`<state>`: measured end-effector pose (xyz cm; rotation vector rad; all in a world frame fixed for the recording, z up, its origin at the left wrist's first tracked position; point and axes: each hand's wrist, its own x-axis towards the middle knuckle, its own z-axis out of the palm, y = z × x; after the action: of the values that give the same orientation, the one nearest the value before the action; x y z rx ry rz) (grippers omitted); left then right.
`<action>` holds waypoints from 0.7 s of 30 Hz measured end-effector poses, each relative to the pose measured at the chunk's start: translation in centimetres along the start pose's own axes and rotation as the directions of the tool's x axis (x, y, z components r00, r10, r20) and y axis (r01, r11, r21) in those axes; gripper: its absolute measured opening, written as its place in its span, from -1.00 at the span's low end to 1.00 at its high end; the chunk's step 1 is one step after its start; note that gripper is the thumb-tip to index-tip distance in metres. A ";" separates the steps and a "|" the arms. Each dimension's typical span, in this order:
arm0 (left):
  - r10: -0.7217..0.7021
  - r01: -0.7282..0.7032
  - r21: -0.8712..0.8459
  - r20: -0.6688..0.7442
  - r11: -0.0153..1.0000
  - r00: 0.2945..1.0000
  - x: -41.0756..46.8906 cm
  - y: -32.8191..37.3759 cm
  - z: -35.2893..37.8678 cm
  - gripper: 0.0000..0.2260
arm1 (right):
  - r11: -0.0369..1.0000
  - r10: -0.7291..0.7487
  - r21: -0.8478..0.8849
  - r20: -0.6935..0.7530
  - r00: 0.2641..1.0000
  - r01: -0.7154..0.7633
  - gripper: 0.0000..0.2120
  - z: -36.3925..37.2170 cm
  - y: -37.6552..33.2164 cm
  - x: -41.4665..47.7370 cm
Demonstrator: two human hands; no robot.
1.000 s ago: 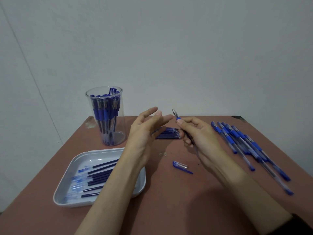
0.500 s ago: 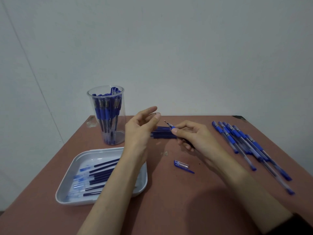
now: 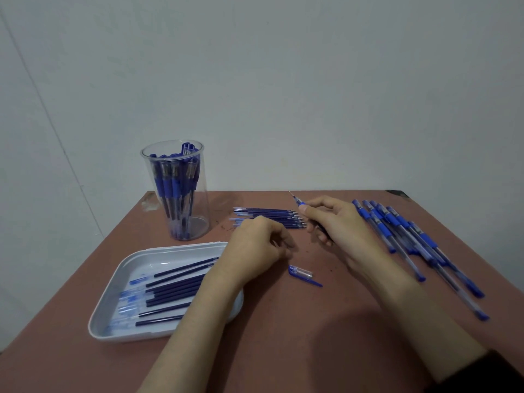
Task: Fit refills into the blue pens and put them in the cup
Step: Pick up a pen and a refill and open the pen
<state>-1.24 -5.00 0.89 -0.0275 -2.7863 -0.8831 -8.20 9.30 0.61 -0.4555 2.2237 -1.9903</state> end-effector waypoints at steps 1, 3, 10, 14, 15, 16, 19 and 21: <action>0.001 -0.001 0.016 0.031 1.000 1.000 0.0 -0.1 0.1 -0.88 | 1.000 0.000 0.001 0.000 1.000 0.000 -0.94 0.0 0.0 0.0; -0.002 -0.001 0.036 0.060 0.999 0.998 0.0 -0.2 0.1 -0.85 | 1.000 -0.001 -0.004 0.001 1.000 0.001 -0.94 0.0 0.0 0.0; -0.005 0.008 -0.035 0.089 0.999 0.996 0.2 -0.6 0.1 -0.78 | 1.000 -0.003 -0.007 0.016 1.000 0.003 -0.95 0.1 -0.1 -0.2; -0.123 0.076 -0.329 -0.124 0.941 0.985 0.7 -0.5 -0.4 -0.82 | 1.000 -0.019 0.009 0.057 0.998 0.018 -0.96 0.0 -0.4 -0.4; -0.155 0.066 -0.439 -0.170 0.896 0.973 0.7 -0.5 -0.6 -0.84 | 0.999 -0.031 0.011 0.082 0.996 0.031 -0.96 0.0 -0.5 -0.5; -0.179 0.047 -0.540 -0.194 0.840 0.965 0.7 -0.3 -0.8 -0.86 | 0.999 -0.046 0.008 0.111 0.993 0.045 -0.96 0.1 -0.6 -0.6; -0.228 0.031 -0.725 -0.175 0.688 0.958 0.5 0.1 -1.2 -0.94 | 0.997 -0.079 0.000 0.190 0.979 0.081 -0.94 0.4 -0.7 -0.8; -0.259 0.044 -0.784 -0.151 0.619 0.954 0.4 0.1 -1.3 -0.95 | 0.996 -0.090 0.007 0.213 0.973 0.091 -0.94 0.5 -0.7 -0.8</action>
<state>-1.39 -5.70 2.07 0.1775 -1.9787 -1.9245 -7.19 9.04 1.16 -0.7463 2.1095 -1.8791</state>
